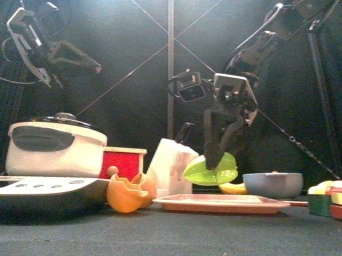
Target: Grab starfruit
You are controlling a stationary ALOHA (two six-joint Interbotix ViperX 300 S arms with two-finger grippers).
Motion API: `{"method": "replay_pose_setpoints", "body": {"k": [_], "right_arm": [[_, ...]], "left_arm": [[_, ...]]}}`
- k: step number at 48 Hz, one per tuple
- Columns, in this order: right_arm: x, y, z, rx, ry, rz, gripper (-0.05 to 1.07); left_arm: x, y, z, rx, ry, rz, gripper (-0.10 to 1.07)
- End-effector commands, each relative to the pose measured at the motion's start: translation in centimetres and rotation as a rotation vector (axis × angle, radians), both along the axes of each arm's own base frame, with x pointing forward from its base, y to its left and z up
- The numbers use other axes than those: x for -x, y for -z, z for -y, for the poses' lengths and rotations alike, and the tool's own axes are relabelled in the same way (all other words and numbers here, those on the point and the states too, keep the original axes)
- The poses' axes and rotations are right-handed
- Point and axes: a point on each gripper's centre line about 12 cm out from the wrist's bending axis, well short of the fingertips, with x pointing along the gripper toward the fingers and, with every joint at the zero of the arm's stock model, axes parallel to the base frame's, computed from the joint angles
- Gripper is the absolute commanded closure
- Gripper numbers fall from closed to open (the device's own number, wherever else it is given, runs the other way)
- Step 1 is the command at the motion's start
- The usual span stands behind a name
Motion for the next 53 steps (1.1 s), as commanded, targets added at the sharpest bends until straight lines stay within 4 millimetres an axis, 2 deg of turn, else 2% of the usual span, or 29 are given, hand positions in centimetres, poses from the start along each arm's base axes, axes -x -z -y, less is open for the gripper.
{"method": "replay_pose_setpoints", "body": {"k": [1,13,33,53], "right_arm": [[-0.1,-2.0,-0.2,-0.025,0.053,0.065,0.38],[0.0,-1.9,-0.2,-0.079,0.225,0.086,0.38],[0.3,-1.5,-0.8,-0.094,0.541,0.083,0.38],[-0.8,-0.4,-1.7,-0.064,0.889,0.124,0.38]], "left_arm": [[0.1,-0.4,-0.1,-0.001,-0.006,0.021,0.89],[0.9,-0.1,-0.1,-0.001,-0.007,0.027,0.89],[1.0,0.0,-0.2,-0.004,-0.008,0.027,0.89],[1.0,0.0,-0.2,-0.005,-0.009,0.027,0.89]]}}
